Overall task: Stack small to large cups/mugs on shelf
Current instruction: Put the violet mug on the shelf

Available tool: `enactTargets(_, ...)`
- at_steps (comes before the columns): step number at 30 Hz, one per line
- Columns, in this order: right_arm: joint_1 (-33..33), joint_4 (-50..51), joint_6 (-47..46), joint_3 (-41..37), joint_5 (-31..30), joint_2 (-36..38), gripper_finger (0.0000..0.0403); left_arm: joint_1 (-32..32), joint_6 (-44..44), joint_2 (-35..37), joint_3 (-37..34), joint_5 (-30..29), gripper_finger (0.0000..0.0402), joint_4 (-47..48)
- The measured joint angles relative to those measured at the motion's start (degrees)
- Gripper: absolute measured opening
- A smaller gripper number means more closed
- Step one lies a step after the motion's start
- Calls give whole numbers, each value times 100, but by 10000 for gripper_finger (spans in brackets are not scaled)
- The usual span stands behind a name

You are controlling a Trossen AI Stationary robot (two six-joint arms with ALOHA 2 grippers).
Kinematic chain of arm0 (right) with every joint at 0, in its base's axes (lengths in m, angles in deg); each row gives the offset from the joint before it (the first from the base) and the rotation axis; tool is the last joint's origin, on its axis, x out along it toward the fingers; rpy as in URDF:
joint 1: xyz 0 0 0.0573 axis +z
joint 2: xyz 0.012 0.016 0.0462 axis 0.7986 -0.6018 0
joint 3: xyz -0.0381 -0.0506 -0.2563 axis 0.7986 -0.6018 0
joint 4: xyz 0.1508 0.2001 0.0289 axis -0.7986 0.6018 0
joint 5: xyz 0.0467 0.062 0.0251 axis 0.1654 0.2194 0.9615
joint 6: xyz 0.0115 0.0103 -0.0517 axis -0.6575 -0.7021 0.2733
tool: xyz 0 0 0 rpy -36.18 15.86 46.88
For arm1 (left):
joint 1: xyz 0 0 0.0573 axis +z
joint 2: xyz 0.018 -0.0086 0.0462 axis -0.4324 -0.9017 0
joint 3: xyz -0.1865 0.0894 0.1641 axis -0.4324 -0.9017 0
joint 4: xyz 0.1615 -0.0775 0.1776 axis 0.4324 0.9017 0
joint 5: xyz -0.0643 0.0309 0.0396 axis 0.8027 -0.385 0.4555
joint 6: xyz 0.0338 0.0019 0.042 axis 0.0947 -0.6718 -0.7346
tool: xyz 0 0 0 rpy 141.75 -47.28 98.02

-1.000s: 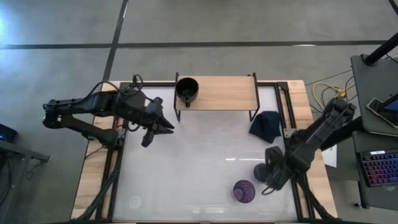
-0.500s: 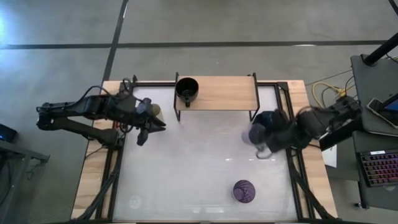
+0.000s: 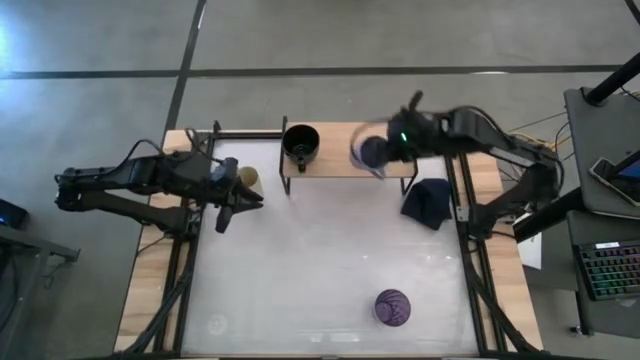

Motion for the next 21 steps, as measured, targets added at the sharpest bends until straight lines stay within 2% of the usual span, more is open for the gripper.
enactTargets(4,-668,-104,485,246,761,-492,13,0,95,207,2,-26,66,-87)
enactTargets(8,-968,-110,824,736,1187,-1101,13,0,95,339,0,-142,66,-67)
enactTargets(14,-990,-25,1225,1963,1299,-2091,13,0,74,426,0,-172,66,-61)
enactTargets(21,-1049,1070,1454,2888,1255,-2910,13,0,67,452,-2,-172,66,1)
